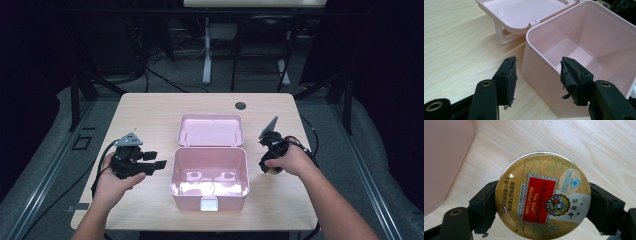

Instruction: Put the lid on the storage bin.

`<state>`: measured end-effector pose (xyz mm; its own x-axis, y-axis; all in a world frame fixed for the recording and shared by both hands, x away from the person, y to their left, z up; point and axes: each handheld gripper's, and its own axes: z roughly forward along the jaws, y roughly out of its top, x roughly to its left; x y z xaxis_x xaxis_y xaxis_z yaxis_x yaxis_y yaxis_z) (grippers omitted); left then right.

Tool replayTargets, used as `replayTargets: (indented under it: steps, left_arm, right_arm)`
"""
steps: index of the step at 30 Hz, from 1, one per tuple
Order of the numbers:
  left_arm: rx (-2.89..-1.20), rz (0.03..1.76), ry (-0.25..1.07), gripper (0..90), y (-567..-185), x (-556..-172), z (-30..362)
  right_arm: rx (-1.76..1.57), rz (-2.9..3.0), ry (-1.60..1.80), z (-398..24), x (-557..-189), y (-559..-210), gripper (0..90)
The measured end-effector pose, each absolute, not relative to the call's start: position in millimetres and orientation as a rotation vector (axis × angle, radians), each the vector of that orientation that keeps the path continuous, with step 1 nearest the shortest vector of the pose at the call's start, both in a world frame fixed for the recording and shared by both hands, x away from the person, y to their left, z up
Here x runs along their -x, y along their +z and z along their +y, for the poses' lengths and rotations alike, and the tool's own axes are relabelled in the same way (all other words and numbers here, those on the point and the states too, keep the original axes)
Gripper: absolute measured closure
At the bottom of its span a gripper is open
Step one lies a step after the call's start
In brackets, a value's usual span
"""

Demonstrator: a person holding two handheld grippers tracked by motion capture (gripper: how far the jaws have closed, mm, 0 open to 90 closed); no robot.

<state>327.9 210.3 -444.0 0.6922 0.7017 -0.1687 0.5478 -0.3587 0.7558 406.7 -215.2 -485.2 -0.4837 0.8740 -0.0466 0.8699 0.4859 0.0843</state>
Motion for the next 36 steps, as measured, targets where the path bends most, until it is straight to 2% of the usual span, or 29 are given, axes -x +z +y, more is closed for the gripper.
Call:
replayTargets:
  steps: [36]
  left_arm:
    - [-2.06,0.957,0.226,47.0,-444.8,-328.1,209.2]
  right_arm:
    - [-1.229,2.775,0.097,-193.5,-388.1,-421.4,19.6]
